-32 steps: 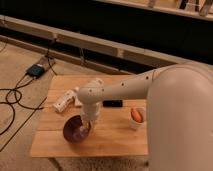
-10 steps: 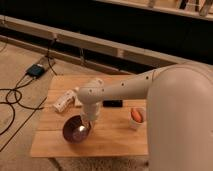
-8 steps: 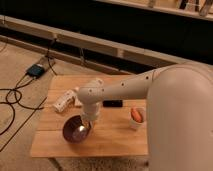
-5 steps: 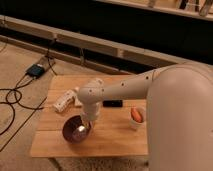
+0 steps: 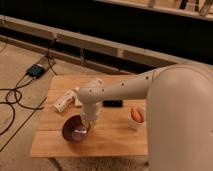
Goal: Drag the ceramic bowl in a circle
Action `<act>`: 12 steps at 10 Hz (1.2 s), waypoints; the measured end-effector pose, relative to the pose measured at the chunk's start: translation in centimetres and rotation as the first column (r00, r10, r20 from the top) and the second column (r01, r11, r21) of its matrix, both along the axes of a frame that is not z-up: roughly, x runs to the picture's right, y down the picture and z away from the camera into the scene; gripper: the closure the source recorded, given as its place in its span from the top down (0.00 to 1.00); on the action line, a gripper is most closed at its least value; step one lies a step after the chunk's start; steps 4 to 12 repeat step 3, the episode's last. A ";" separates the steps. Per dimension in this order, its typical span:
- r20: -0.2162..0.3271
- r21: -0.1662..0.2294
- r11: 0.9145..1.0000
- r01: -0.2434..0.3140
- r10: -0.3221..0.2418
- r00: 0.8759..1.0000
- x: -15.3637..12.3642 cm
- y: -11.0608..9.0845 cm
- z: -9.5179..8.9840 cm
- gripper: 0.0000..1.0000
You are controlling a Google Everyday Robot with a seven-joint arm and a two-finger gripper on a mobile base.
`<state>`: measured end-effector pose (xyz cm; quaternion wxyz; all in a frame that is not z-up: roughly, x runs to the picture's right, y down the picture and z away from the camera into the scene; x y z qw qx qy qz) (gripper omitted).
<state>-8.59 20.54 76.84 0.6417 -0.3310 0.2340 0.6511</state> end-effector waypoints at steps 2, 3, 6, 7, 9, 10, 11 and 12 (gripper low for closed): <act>0.000 0.000 1.000 0.000 0.000 1.000 0.0 0.0 0.0 0.80; 0.000 0.000 1.000 0.000 0.000 1.000 0.0 0.0 0.0 0.80; 0.000 0.000 1.000 0.000 0.000 1.000 0.0 0.0 0.0 0.80; 0.000 0.000 1.000 0.000 0.000 1.000 0.0 0.0 0.0 0.80; 0.000 0.000 1.000 0.000 0.000 1.000 0.0 0.0 0.0 0.80; 0.000 0.000 1.000 0.000 0.000 1.000 0.0 0.0 0.0 0.80; 0.000 0.000 1.000 0.000 0.000 1.000 0.0 0.0 0.0 0.80; 0.000 0.000 1.000 0.000 0.000 1.000 0.0 0.0 0.0 0.80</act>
